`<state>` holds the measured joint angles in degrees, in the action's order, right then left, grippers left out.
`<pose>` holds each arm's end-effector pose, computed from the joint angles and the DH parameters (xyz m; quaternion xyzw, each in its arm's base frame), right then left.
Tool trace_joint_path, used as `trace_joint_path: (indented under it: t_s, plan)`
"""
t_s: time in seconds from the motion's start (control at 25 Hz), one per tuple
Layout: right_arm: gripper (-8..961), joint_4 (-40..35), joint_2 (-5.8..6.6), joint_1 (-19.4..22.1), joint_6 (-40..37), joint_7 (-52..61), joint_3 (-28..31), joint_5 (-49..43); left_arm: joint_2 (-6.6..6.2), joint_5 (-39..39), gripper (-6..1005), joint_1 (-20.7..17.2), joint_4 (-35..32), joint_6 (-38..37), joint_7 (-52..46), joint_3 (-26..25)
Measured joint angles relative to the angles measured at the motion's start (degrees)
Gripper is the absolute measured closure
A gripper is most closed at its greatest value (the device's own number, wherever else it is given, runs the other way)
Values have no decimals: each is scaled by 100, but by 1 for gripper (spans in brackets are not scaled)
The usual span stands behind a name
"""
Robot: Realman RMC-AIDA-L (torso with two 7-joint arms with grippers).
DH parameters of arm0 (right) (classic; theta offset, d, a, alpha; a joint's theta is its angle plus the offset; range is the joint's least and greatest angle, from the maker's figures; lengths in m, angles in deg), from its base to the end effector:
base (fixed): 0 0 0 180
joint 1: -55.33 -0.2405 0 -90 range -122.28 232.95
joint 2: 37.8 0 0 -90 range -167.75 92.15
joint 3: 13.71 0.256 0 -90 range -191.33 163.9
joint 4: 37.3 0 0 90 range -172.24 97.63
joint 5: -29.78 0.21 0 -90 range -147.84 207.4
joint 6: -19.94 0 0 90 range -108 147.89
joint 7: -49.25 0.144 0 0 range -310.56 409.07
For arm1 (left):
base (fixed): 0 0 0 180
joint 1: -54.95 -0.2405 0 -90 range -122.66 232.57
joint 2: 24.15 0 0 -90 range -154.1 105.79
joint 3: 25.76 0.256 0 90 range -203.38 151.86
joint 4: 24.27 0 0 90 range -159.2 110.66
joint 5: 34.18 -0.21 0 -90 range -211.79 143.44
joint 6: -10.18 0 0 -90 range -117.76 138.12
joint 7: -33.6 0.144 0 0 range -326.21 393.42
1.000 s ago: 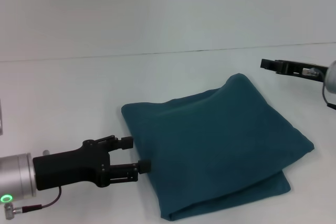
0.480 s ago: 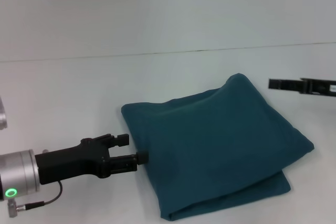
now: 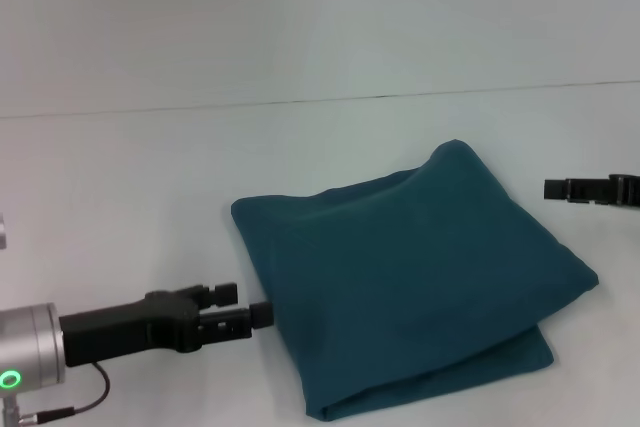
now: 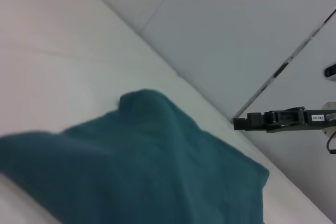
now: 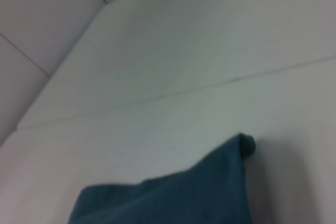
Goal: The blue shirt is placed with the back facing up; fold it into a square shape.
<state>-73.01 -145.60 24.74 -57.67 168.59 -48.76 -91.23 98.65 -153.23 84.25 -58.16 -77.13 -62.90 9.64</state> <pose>0.3301 0.3643 0.0873 -0.7874 0.5393 0.1977 0.2238 -0.2699 0.3108 -0.0349 -0.8712 -0.4079 -0.2632 0.0733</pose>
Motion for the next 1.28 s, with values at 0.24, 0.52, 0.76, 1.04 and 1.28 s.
trace_joint_path:
  t_s: [0.24,0.52,0.76,1.04,1.28]
  plan:
    - [338,-71,8,-36,-18,163,27,-232,-3,-386,94,23,-31,34,-654,1]
    - [338,-136,8,-56,-14,164,39,-220,-32,-844,94,142,-158,-185,-1388,185]
    - [338,-163,14,-85,-20,213,63,-240,-29,-876,94,252,-245,-244,-2060,778]
    - [337,-225,17,-87,-20,221,110,-240,25,-881,94,421,-205,-118,-2432,1041]
    - [337,-287,25,-57,-34,236,147,-240,33,-882,92,570,-34,70,-2617,1370]
